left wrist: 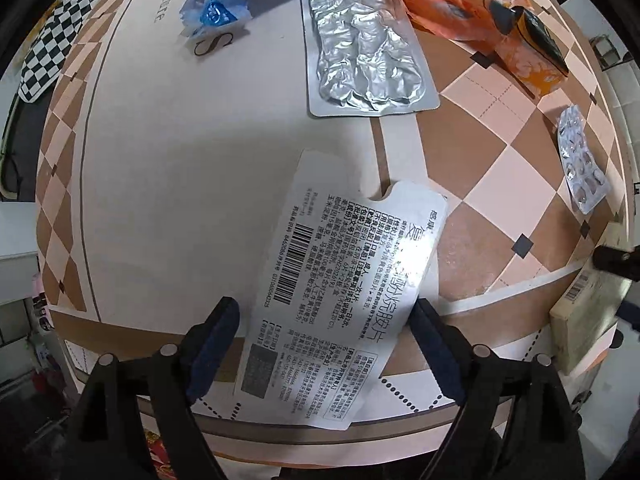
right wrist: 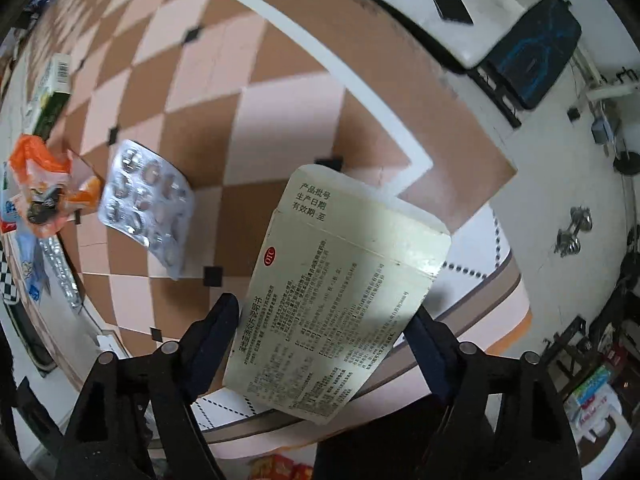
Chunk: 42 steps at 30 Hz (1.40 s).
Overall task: Collect trash
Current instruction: 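Grasp the white leaflet with left tool while right tool grasps the cream medicine box, then carry leaflet and cream box to the trash bin and release both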
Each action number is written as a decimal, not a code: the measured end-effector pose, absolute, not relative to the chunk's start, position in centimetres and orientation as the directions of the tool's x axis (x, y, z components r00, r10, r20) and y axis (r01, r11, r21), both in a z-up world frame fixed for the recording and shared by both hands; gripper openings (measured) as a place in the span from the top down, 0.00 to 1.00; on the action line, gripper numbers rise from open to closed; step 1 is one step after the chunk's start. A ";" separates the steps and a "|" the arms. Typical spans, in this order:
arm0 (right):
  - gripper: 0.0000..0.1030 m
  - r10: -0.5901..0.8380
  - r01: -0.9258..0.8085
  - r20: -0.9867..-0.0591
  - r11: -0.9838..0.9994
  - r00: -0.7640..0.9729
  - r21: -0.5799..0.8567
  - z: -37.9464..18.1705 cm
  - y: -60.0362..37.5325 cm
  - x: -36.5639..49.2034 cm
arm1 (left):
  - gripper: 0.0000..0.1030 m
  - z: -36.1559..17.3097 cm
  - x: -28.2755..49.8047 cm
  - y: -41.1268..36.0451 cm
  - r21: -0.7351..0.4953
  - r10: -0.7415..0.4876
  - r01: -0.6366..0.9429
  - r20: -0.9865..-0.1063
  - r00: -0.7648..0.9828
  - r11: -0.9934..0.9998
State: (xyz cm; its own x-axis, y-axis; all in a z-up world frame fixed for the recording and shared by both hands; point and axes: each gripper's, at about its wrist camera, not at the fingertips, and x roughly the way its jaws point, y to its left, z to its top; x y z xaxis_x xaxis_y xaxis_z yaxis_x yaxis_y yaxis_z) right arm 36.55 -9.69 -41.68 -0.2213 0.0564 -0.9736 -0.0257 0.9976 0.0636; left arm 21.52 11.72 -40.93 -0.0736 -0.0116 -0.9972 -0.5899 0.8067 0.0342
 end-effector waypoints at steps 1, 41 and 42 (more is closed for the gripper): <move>0.15 0.063 -0.012 -0.971 0.998 -0.230 0.067 -41.9 -9.7 36.4 | 0.18 -40.9 21.4 11.8 0.027 -0.015 -0.592 -0.998 -0.066 0.806; 0.20 0.175 -0.368 -0.984 0.915 -0.011 0.167 -37.8 -19.4 1.5 | 0.25 -38.7 -8.4 4.1 -0.353 -0.298 -0.714 -0.932 0.209 0.604; 0.20 0.161 -0.366 -0.986 0.916 -0.032 0.162 -40.0 -19.8 0.9 | 0.25 -41.1 -8.8 4.2 -0.361 -0.323 -0.736 -0.925 0.201 0.573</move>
State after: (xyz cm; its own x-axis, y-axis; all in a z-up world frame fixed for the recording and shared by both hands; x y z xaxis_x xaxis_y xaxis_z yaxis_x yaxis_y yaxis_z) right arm 0.88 -19.76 -39.97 -0.0324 0.1611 -0.9864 -0.3664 0.9163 0.1617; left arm -8.76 4.20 -41.13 0.2013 -0.3233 -0.9246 -0.7356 0.5734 -0.3607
